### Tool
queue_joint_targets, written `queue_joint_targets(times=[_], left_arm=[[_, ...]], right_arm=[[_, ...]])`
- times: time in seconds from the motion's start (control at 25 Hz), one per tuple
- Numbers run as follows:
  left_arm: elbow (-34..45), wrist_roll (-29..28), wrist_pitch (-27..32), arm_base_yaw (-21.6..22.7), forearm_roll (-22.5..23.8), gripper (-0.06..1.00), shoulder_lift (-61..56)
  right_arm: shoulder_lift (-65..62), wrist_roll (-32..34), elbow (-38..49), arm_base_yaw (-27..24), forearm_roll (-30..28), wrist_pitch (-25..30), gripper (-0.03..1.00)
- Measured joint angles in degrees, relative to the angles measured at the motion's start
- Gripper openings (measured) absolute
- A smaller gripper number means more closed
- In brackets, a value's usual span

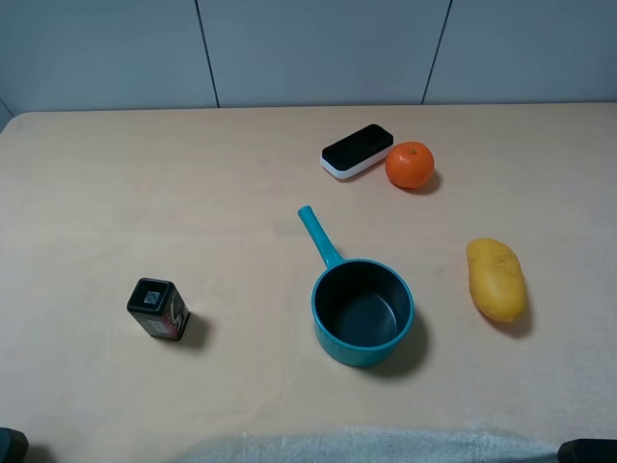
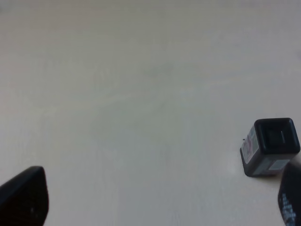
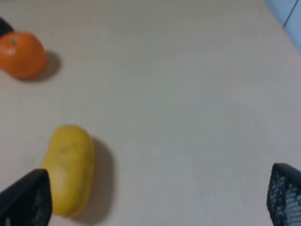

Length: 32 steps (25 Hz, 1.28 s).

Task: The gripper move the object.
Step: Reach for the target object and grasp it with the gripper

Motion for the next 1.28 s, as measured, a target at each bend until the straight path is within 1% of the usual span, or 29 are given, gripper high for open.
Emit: queue_joint_targets(times=[0.2, 0.52, 0.84, 1.28], left_arm=[[0.0, 0.0, 0.0, 0.0, 0.0, 0.99, 0.0], [0.0, 0.0, 0.0, 0.0, 0.0, 0.99, 0.0], [0.0, 0.0, 0.0, 0.0, 0.0, 0.99, 0.0], [0.0, 0.0, 0.0, 0.0, 0.0, 0.99, 0.0]], right_arm=[[8.9, -0.2, -3.1, 0.0, 2.3, 0.0, 0.69], [19.6, -2.7, -9.7, 0.0, 10.8, 0.1, 0.69], [26.9, -3.3, -14.1, 0.1, 13.9, 0.3, 0.69], [38.9, -3.6, -14.4, 8.4, 14.7, 1.1, 0.69]])
